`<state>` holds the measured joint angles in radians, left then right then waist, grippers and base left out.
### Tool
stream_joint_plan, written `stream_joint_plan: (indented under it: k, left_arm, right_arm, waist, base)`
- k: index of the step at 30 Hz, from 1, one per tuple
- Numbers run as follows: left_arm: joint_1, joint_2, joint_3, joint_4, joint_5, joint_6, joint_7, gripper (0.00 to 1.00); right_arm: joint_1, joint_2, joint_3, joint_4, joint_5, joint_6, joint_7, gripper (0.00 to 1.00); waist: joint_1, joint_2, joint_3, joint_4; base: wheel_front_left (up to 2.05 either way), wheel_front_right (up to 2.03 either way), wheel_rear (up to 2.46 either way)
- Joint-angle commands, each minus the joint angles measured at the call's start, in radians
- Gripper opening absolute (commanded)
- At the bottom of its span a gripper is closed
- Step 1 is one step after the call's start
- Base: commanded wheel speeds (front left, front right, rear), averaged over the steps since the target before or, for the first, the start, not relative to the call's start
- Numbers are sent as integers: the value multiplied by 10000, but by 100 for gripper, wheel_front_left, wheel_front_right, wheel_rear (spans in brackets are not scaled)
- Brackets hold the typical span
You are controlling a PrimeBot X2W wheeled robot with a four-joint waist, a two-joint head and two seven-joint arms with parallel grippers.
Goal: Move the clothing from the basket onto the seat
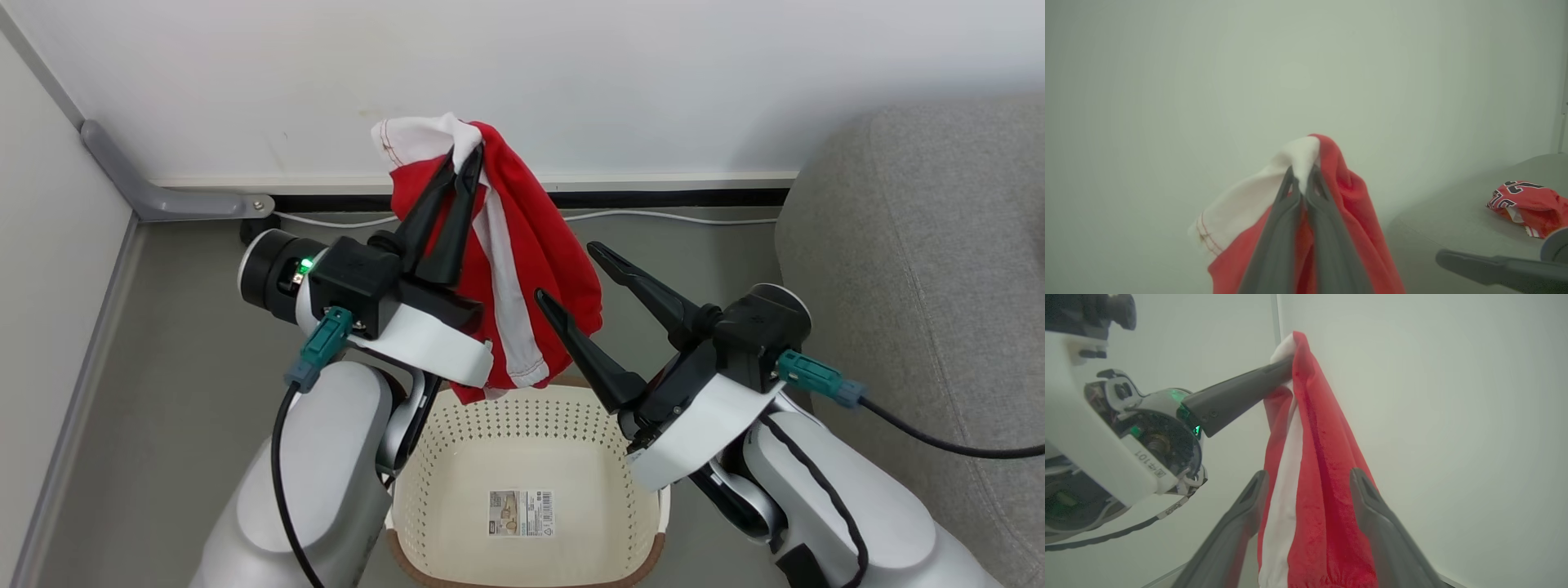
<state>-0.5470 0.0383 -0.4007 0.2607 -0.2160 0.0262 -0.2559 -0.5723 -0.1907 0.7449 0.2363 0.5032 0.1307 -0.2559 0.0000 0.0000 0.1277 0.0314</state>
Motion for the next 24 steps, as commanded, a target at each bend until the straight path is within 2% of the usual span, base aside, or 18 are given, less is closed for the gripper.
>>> stream_joint_plan:
  k: [1,15,17,18,24]
  left_arm:
    - [-381,124,147,-271,-115,-33,-59,0]
    - [-591,121,-1345,-559,-862,312,-59,0]
    - [-602,121,-1461,-552,-944,360,-59,0]
    - [-600,121,-1501,-535,-974,383,-59,0]
    - [-585,120,-1468,-436,-1000,453,-59,0]
  right_arm:
    - [-281,141,160,12,66,0,-59,100]
    - [-1592,1013,1114,2815,84,0,-59,100]
    - [-1752,1105,1238,3110,197,0,-59,5]
    - [-1800,1142,1290,3220,260,0,-59,0]
    - [-1901,1229,1223,3258,432,0,-59,0]
  waist:
    - [0,0,-42,103]
    - [0,0,48,753]
    - [0,0,72,803]
    - [0,0,83,819]
    - [0,0,173,758]
  base:
    - [0,0,0]
    - [0,0,0]
    - [0,0,0]
    - [0,0,0]
    - [0,0,0]
